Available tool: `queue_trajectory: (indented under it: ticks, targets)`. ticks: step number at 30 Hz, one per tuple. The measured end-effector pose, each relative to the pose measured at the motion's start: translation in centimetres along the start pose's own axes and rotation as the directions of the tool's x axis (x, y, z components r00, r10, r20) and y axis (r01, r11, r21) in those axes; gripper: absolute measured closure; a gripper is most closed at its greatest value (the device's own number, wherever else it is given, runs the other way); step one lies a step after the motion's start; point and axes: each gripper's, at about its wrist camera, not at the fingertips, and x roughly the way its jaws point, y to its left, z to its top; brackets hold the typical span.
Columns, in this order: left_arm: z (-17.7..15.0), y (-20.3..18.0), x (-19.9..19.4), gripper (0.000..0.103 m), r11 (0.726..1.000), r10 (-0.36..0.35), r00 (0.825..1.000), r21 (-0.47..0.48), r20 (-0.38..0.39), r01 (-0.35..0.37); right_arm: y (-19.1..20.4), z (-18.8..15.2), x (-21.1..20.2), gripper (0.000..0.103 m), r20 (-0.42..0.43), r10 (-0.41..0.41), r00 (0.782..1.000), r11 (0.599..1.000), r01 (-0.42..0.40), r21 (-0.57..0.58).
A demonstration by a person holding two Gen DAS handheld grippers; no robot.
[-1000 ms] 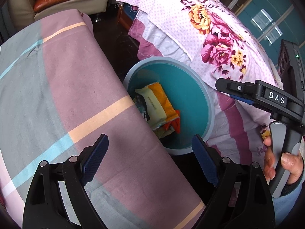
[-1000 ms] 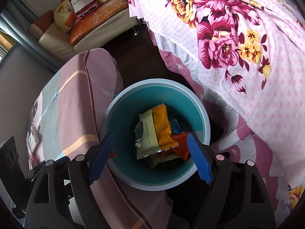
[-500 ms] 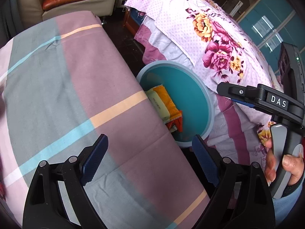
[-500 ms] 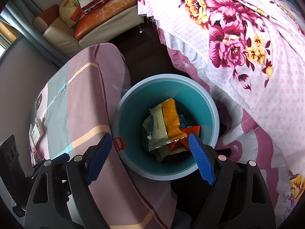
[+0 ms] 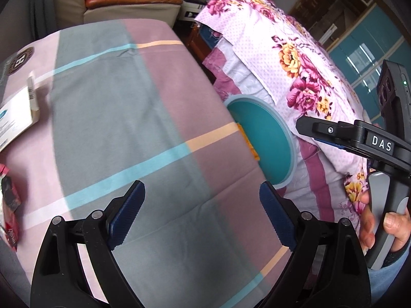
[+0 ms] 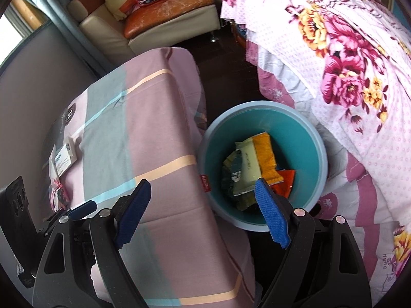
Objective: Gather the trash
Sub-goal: 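Move both open grippers toward the pink wrapper and white cup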
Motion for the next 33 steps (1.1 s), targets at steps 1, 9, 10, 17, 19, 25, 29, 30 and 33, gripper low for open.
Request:
queue_trajectory:
  ticks: [1,9,10,17,19,25,29,30,33]
  targets:
    - [-0.2,0.6,-0.4,0.012,1.0,0.003,1.0,-0.009,0.004,-0.003,0.6,-0.1,0.1,0.024,-0.005,0.005,1.0,1.0,-0.005,-0.007]
    - [-2.4,6.8,-4.7,0.012,0.996,0.041,0.998,-0.08,0.052,-0.037,7.3,-1.2,1.9,0.024,-0.085,0.083,0.993,0.993,-0.089,-0.08]
    - [-2.8,7.7,-5.4,0.012,0.995,0.05,0.997,-0.087,0.059,-0.044,8.2,-1.4,2.1,0.024,-0.094,0.092,0.991,0.991,-0.1,-0.087]
    - [-5.8,14.3,-10.1,0.012,0.981,0.125,0.986,-0.162,0.107,-0.107,15.7,-2.9,4.3,0.024,-0.175,0.133,0.976,0.968,-0.166,-0.191]
    - [-6.8,16.3,-11.2,0.012,0.974,0.152,0.982,-0.185,0.117,-0.128,17.9,-3.4,5.0,0.024,-0.197,0.143,0.97,0.957,-0.186,-0.221]
    - [-8.9,22.1,-13.1,0.012,0.943,0.214,0.971,-0.282,0.107,-0.177,23.6,-4.5,7.0,0.024,-0.272,0.185,0.944,0.919,-0.264,-0.292]
    - [-9.5,24.5,-13.6,0.012,0.93,0.224,0.968,-0.32,0.114,-0.178,26.6,-5.1,8.7,0.024,-0.306,0.192,0.932,0.899,-0.292,-0.326]
    - [-9.6,24.9,-13.6,0.012,0.928,0.229,0.967,-0.327,0.115,-0.181,27.4,-5.3,9.1,0.024,-0.314,0.191,0.93,0.893,-0.297,-0.337]
    - [-9.7,26.1,-13.5,0.012,0.92,0.234,0.966,-0.346,0.111,-0.183,29.4,-5.6,10.2,0.024,-0.329,0.191,0.925,0.881,-0.309,-0.358]
